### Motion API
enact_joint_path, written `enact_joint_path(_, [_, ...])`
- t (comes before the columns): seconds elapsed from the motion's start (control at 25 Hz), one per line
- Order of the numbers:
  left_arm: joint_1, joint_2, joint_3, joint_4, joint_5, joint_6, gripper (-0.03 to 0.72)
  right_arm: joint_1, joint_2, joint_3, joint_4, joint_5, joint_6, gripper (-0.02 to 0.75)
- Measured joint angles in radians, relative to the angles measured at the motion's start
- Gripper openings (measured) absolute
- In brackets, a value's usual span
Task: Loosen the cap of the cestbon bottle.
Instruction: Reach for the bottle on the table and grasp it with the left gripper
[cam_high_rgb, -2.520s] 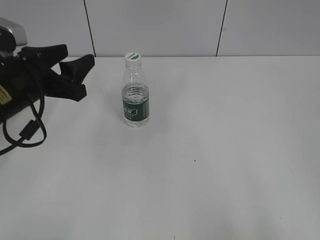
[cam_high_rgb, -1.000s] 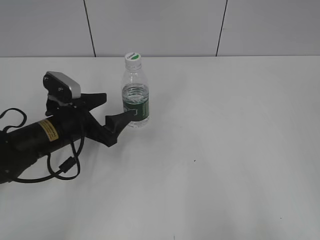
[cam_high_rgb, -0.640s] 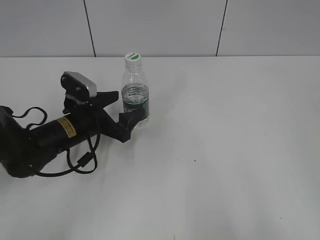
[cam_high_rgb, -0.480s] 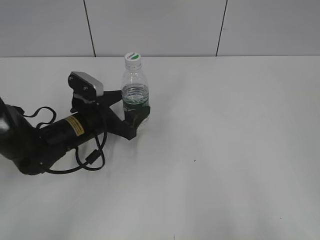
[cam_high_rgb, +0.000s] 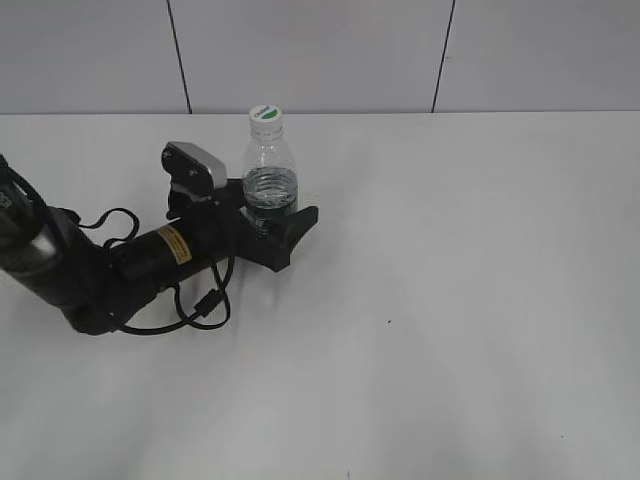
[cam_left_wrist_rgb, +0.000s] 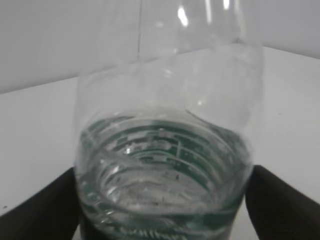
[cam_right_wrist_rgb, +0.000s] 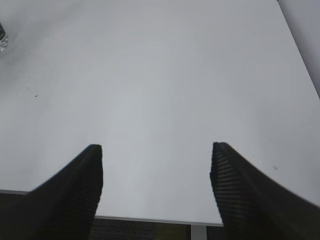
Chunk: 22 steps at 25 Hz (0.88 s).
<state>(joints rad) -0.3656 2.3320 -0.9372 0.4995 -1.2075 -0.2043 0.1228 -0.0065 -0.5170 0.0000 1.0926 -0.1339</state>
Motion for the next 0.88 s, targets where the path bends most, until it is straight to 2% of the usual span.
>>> enact_joint_path(0.32, [-0.024, 0.007, -0.071, -0.006, 0.007, -0.002, 0.59, 0.0, 0.0, 0.0, 0.0, 0.0, 0.0, 0.516])
enact_joint_path(0.88, [-0.028, 0.007, -0.073, -0.043, 0.038, -0.004, 0.58, 0.0, 0.0, 0.0, 0.0, 0.0, 0.0, 0.516])
